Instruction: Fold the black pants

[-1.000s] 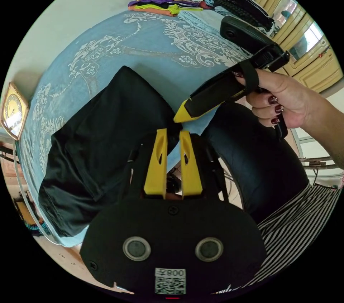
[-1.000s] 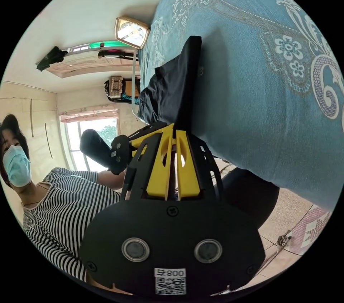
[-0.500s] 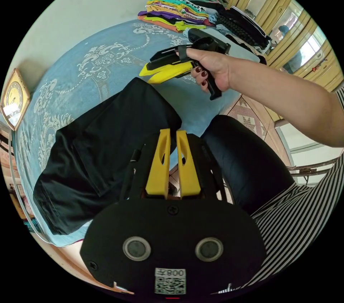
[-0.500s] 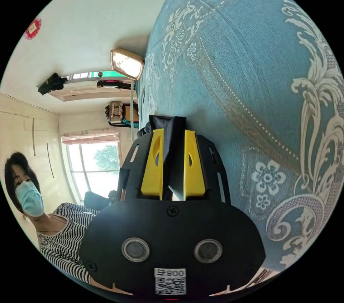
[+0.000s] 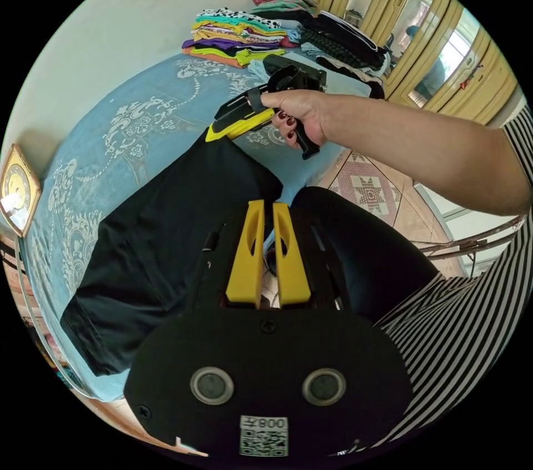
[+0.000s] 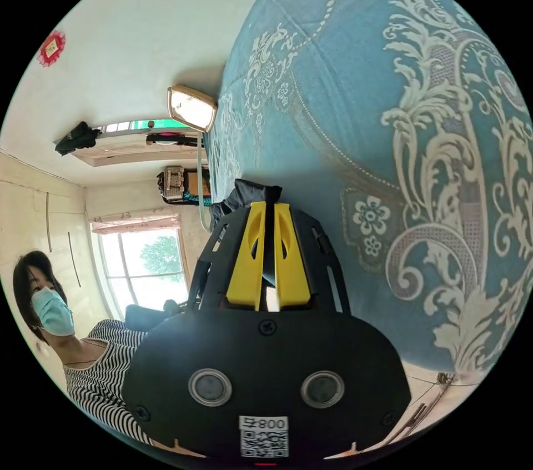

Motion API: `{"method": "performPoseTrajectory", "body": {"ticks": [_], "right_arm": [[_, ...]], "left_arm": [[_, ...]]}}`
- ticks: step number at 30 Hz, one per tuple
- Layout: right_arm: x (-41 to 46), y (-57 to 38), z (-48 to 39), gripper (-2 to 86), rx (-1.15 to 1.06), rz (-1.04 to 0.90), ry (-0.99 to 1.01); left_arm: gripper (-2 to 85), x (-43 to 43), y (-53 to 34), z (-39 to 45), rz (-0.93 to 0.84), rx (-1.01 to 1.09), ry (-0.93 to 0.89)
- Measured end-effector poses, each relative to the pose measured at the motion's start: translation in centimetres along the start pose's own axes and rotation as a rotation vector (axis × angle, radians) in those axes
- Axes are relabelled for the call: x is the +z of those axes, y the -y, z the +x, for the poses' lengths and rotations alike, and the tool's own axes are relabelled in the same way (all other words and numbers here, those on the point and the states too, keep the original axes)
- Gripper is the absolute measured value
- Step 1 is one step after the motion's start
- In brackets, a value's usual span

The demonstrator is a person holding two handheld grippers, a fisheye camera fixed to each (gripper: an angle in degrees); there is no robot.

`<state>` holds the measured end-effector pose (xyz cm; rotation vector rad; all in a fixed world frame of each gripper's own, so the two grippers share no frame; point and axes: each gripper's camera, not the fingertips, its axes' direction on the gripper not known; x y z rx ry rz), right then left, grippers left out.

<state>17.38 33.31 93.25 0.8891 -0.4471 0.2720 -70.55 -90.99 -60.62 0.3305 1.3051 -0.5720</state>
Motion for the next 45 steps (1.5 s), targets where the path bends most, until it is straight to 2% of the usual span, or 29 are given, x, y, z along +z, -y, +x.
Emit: {"method": "performPoseTrajectory", "body": {"ticks": [4, 9, 16, 21, 32, 38, 45], "right_arm": [[-2.2, -2.1, -1.5, 2.3, 0.05, 0.054, -0.001], [-1.2, -2.3, -8.9, 2.3, -0.039, 0.086, 0.048], [7.3, 0.6, -25.1, 2.4, -0.274, 0.003, 0.132], [15.6, 2.8, -34.5, 2.4, -0.377, -0.097, 0.102], [33.8, 7.5, -46.6, 2.3, -0.353, -0.29, -0.057], [39.5, 9.6, -51.1, 2.5, -0.328, -0.356, -0.128], [41.9, 10.3, -57.0, 2.2, -0.385, -0.386, -0.13]], "left_arm": [[2.6, -1.7, -2.5, -0.7, 0.035, 0.004, -0.06], [2.5, -7.7, -10.1, -6.7, 0.144, -0.114, -0.111], [2.5, -17.9, -25.5, -19.2, 0.369, -0.419, -0.133], [2.6, -22.9, -38.8, -27.3, 0.473, -0.606, -0.086], [2.8, -22.9, -60.5, -41.1, 0.489, -0.917, -0.105], [2.8, -21.2, -68.9, -46.7, 0.488, -1.007, -0.169], [2.8, -19.7, -77.2, -50.2, 0.53, -1.102, -0.218]]}}
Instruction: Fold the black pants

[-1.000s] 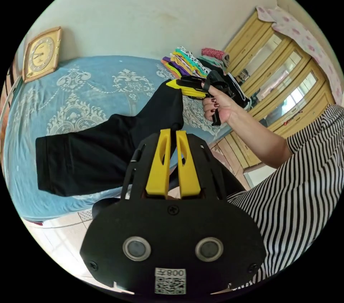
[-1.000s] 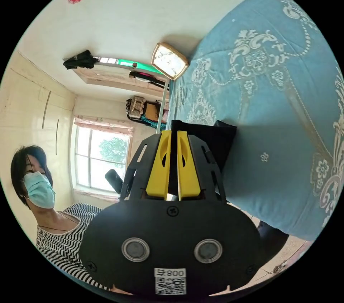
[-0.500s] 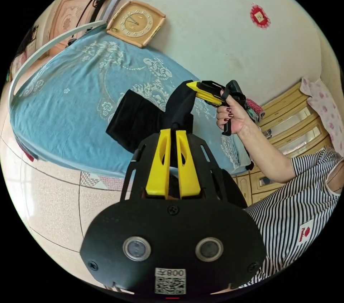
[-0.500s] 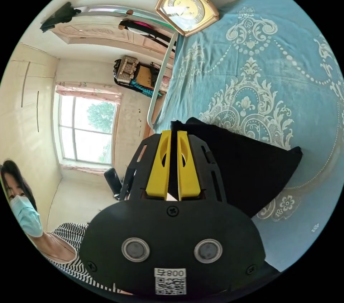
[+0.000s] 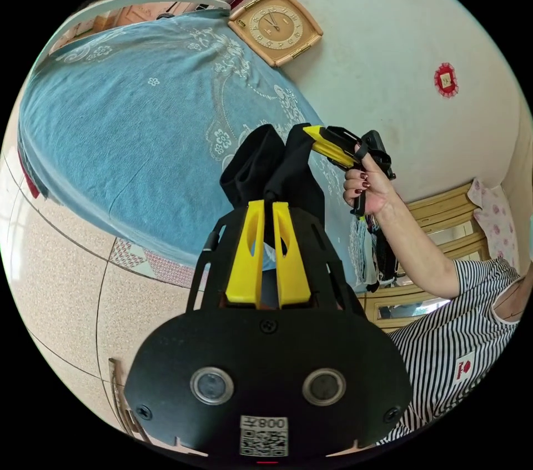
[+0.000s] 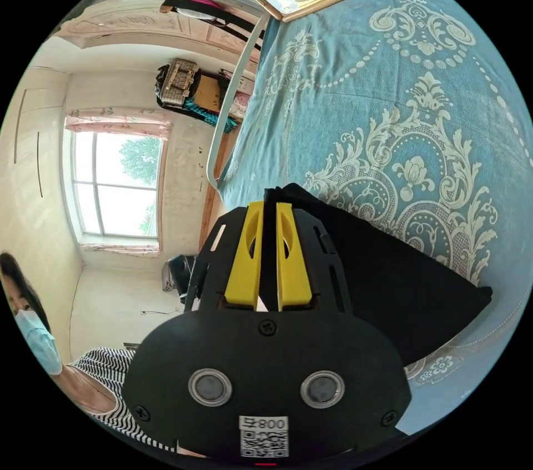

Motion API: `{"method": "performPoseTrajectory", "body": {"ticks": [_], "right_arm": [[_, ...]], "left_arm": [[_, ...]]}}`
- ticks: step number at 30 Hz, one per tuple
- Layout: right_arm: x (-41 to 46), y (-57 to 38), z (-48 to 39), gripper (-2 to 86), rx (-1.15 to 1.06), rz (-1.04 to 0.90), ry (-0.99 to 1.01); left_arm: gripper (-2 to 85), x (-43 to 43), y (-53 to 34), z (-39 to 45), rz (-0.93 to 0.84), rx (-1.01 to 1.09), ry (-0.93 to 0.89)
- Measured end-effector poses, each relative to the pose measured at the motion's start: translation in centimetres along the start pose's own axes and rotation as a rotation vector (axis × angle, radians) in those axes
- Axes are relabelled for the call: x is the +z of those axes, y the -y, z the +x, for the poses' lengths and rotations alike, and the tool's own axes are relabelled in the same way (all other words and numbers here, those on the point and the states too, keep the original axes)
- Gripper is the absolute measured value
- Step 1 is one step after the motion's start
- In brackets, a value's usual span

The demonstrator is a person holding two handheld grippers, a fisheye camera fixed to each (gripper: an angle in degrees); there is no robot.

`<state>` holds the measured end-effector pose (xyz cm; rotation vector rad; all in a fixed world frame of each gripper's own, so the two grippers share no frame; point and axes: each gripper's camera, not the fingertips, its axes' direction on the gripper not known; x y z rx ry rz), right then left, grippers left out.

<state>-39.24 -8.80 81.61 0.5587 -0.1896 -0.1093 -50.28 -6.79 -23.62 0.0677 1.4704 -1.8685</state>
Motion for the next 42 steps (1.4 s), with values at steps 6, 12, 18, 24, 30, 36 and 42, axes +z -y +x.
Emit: {"method": "performPoseTrajectory", "body": {"ticks": [6, 12, 18, 24, 30, 36, 42], "right_arm": [[-2.4, 0.5, -6.0, 0.8, -0.109, 0.07, 0.011], [1.5, 1.9, -11.8, 0.1, -0.218, -0.074, -0.177], [6.6, 3.8, -15.8, 0.1, -0.28, -0.194, -0.448], [7.6, 4.6, -19.2, 0.1, -0.32, -0.211, -0.491], [4.1, 4.8, -24.1, 0.1, -0.402, -0.126, -0.486], [5.8, 6.8, -25.3, 0.1, -0.423, -0.163, -0.615], [9.1, 5.5, -27.4, 0.0, -0.589, -0.215, -0.798]], "left_arm": [[2.7, -1.7, -0.5, -5.2, 0.019, -0.06, -0.046], [2.2, -3.5, -1.6, -8.4, 0.056, -0.094, -0.106], [0.5, -7.9, -4.5, -8.4, 0.214, -0.093, -0.085], [0.0, -4.6, -3.2, -4.7, 0.057, 0.07, 0.052], [0.0, -2.0, -4.1, -5.5, -0.02, 0.018, 0.152], [0.0, -1.7, -5.2, -3.0, -0.024, 0.087, 0.245], [0.1, 0.5, -5.9, -1.5, -0.057, 0.131, 0.339]]}}
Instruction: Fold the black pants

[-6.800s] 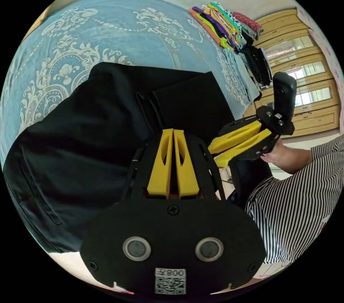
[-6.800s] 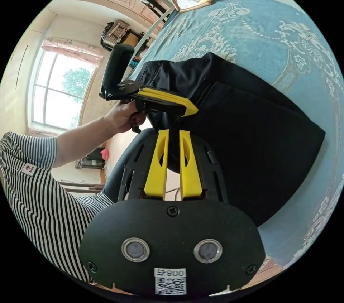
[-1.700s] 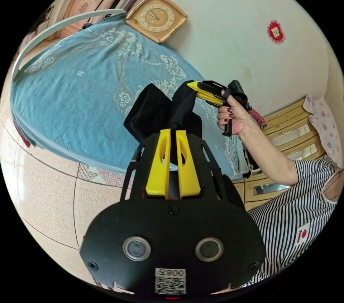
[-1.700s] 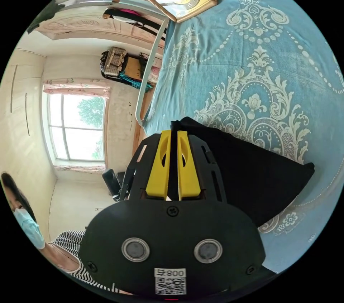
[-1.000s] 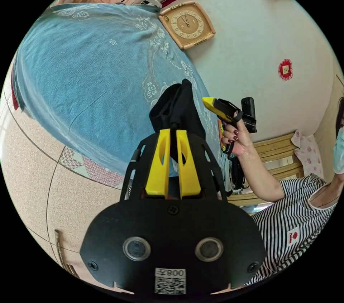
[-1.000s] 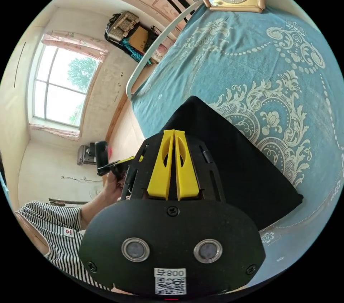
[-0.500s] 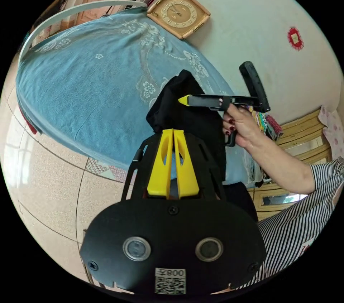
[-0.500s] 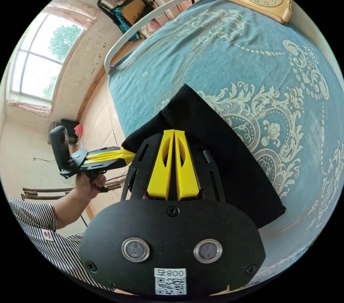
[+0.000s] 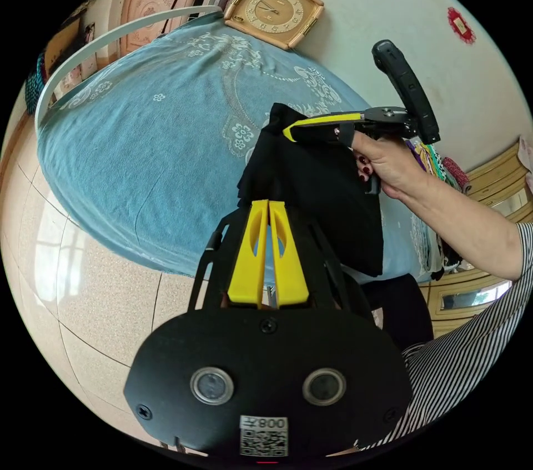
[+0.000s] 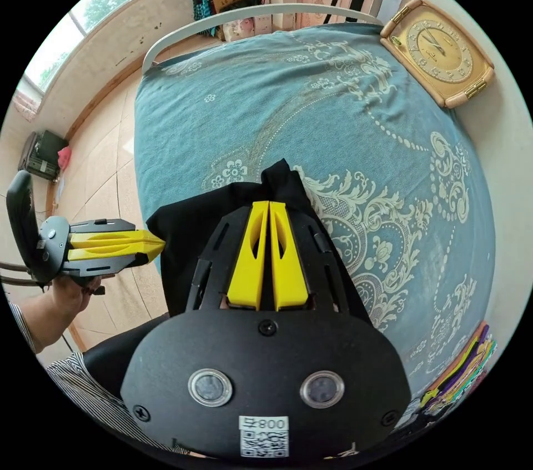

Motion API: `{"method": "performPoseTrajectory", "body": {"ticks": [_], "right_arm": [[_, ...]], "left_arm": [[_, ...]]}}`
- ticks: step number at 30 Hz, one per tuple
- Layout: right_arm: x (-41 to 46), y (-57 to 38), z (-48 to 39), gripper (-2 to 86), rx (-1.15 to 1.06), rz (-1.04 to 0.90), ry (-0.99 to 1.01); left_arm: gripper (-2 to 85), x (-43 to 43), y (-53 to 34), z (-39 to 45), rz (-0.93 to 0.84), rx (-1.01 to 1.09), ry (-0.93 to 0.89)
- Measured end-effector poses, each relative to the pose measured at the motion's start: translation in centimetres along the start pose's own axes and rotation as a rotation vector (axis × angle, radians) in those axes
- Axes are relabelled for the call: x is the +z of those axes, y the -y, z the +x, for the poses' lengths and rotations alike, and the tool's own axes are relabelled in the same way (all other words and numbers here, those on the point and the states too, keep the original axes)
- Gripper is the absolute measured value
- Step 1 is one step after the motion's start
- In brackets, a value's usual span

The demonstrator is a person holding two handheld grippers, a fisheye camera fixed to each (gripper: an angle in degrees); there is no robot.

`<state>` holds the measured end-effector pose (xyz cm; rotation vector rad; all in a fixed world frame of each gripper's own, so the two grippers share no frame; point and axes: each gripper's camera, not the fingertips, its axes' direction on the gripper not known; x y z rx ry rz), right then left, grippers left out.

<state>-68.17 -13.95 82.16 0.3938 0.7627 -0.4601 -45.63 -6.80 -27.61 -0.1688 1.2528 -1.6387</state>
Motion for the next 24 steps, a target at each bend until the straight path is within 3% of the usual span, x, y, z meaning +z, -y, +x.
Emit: {"method": "performPoseTrajectory", "body": {"ticks": [5, 8, 13, 17, 24], "right_arm": [[-1.2, -0.6, 0.6, 0.0, 0.019, -0.012, 0.035], [-3.1, -1.9, 2.3, 0.1, 0.078, 0.084, 0.078], [-1.0, -3.5, 5.8, 0.1, 0.197, 0.052, 0.18], [-1.0, -4.7, 8.2, 0.1, 0.248, 0.075, 0.256], [-2.0, -12.0, 10.6, 0.1, 0.3, 0.158, 0.32]], "left_arm": [[0.1, -0.5, -1.3, 1.0, 0.03, -0.024, -0.051], [0.1, -2.2, -2.2, 3.4, 0.115, 0.032, -0.03], [0.1, 0.8, -2.1, 4.3, 0.028, 0.025, 0.067], [0.1, 1.7, -2.9, 3.6, 0.036, -0.048, -0.034], [0.2, 1.1, -5.6, 6.2, 0.051, -0.02, -0.04]]}}
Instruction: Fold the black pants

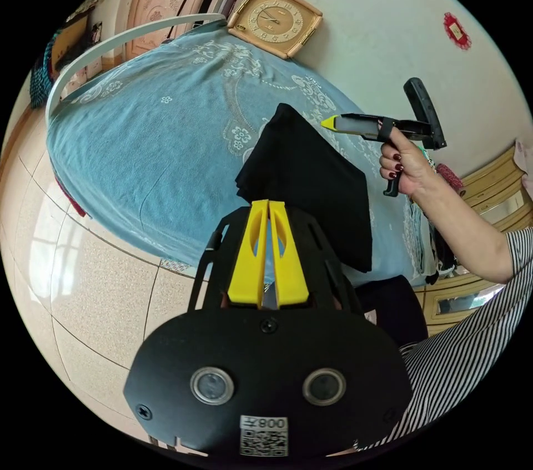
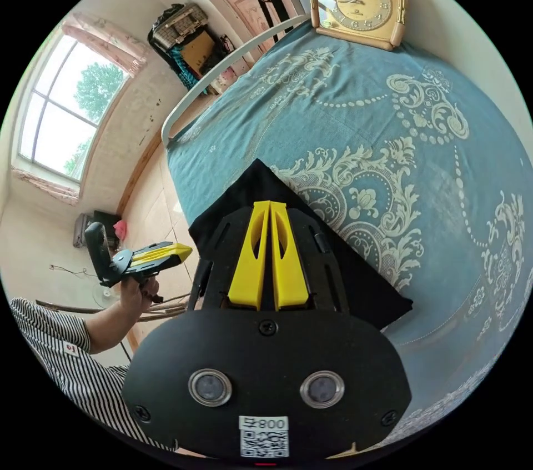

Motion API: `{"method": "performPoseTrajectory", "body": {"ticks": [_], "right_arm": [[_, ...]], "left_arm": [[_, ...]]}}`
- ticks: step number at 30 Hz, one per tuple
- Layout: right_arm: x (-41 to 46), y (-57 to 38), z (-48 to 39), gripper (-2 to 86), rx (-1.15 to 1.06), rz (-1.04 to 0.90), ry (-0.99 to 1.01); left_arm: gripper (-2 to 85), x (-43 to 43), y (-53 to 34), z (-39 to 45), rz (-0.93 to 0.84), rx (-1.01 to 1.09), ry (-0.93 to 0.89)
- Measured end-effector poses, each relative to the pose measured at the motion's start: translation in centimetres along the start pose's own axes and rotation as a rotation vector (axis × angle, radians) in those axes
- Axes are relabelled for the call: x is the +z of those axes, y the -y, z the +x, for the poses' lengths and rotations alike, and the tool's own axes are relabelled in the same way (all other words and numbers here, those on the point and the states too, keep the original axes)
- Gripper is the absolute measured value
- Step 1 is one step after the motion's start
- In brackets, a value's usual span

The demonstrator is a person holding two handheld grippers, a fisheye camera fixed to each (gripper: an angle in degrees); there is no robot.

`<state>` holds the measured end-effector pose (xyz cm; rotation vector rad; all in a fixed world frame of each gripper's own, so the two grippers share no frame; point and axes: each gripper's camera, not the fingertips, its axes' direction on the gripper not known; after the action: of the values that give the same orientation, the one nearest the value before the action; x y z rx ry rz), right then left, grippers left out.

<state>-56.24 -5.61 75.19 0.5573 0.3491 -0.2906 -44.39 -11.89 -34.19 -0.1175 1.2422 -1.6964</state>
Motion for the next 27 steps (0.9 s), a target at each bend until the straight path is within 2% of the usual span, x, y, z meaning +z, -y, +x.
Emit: {"method": "performPoseTrajectory", "body": {"ticks": [3, 7, 10, 12, 16, 19, 24, 27], "right_arm": [[-1.0, -4.3, 2.4, 0.1, 0.058, 0.03, 0.027], [-1.7, -10.3, 7.2, 0.1, 0.183, 0.053, -0.067], [-0.1, -13.3, 11.2, 0.1, 0.277, -0.02, -0.145], [0.9, -14.5, 13.2, 0.1, 0.318, -0.049, -0.112], [0.3, -15.9, 14.6, 0.1, 0.316, 0.068, -0.12], [3.4, -16.4, 17.6, 0.1, 0.343, -0.031, -0.102], [3.6, -19.0, 19.7, 0.1, 0.343, 0.027, -0.042], [3.2, -22.8, 20.9, 0.3, 0.356, 0.083, 0.053]], "left_arm": [[0.1, 0.4, -0.6, 0.9, 0.011, 0.008, -0.036], [0.2, 2.1, -0.4, 2.0, -0.013, 0.019, -0.016], [0.2, 4.7, -0.5, 1.8, -0.07, 0.009, 0.01], [0.2, 5.5, -0.8, 1.6, -0.065, -0.022, -0.029], [0.2, 5.9, -1.0, 2.7, -0.084, 0.004, 0.026], [0.2, 7.1, -1.1, 2.8, -0.099, -0.005, 0.02], [0.4, 7.4, -1.6, 3.3, -0.079, -0.017, 0.002], [0.8, 7.2, -2.7, 4.5, -0.078, 0.008, -0.092]]}}
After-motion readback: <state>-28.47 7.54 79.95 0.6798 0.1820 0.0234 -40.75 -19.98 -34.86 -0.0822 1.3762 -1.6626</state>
